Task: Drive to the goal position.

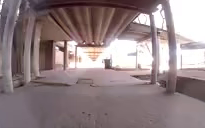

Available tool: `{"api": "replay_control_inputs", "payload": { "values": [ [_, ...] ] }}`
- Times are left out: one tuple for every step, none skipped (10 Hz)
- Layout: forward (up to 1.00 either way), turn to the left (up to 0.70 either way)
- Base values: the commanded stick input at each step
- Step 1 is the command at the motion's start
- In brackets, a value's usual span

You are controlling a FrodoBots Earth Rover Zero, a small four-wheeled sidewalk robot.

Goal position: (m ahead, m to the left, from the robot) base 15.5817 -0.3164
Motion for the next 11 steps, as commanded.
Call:
{"api": "replay_control_inputs", "payload": {
  "values": [
    [0.00,0.00],
    [0.29,0.00],
    [0.63,0.00],
    [0.70,0.00],
    [0.70,0.00],
    [0.70,0.00],
    [0.70,0.00],
    [0.70,0.00],
    [0.70,0.00],
    [0.00,0.00],
    [0.00,0.00]
  ]
}}
